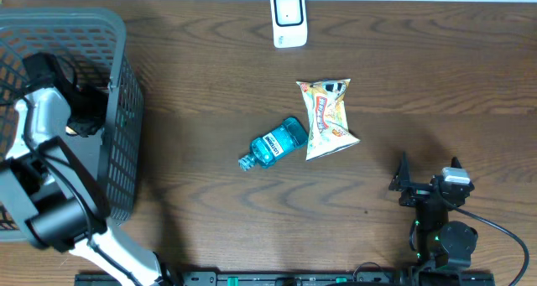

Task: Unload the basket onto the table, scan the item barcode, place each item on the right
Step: 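Reach into the basket and grasp the green wipes pack, then carry the wipes pack toward the scanner with the left gripper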

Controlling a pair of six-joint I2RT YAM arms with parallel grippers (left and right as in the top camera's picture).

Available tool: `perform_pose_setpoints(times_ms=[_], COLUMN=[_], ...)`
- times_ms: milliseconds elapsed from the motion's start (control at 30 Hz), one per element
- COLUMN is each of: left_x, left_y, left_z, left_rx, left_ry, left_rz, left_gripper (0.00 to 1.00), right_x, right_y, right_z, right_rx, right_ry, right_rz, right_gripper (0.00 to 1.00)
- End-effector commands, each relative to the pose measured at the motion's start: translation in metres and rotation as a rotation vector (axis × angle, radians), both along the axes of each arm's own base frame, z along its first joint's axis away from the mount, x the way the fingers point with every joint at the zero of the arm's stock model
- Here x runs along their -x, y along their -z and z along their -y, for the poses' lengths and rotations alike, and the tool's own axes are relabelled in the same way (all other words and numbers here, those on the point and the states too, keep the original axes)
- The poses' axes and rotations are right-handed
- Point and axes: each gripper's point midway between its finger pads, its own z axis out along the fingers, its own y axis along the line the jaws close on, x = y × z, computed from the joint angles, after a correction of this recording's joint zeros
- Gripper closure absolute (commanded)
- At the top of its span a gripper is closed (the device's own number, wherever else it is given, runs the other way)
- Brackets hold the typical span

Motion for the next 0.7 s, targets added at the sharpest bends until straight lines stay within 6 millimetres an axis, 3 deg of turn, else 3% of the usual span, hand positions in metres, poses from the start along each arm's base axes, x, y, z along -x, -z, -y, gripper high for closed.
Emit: perform_pose_setpoints(times_ms=[0,233,400,467,567,667], left_x=[0.000,0.033,0.061,0.070,0.077,0.082], left_y=[-0.080,-0.194,-0.261,-0.285,-0.319,-0.340], left_z=[-0.015,-0.028,-0.017,-0.003,0.035,0.077], left_rx=[-0.097,-0.244,-0.304,-0.292,-0.239,-0.185], left_ry=[-0.005,-0.080,-0.143,-0.152,-0.054,0.071], left_rz=[0.178,0.414,0.571,0.643,0.772,0.857], left_gripper=[0.92,0.93,0.92,0.93,0.93,0.93], right_x=[0.000,0.000,0.000,0.000,0.000,0.000], right_y=[0.001,0.000,0.001,0.000,0.000,0.001], right_z=[-0.001,-0.001,-0.001,-0.001,-0.001,-0.001], right_rx=[-0.013,-0.013,-0.013,-0.013,-0.013,-0.013], right_ry=[0.000,0.000,0.000,0.000,0.000,0.000], right_rz=[0.000,0.001,0.000,0.001,0.001,0.000], right_gripper=[0.01,0.01,0.01,0.01,0.01,0.01])
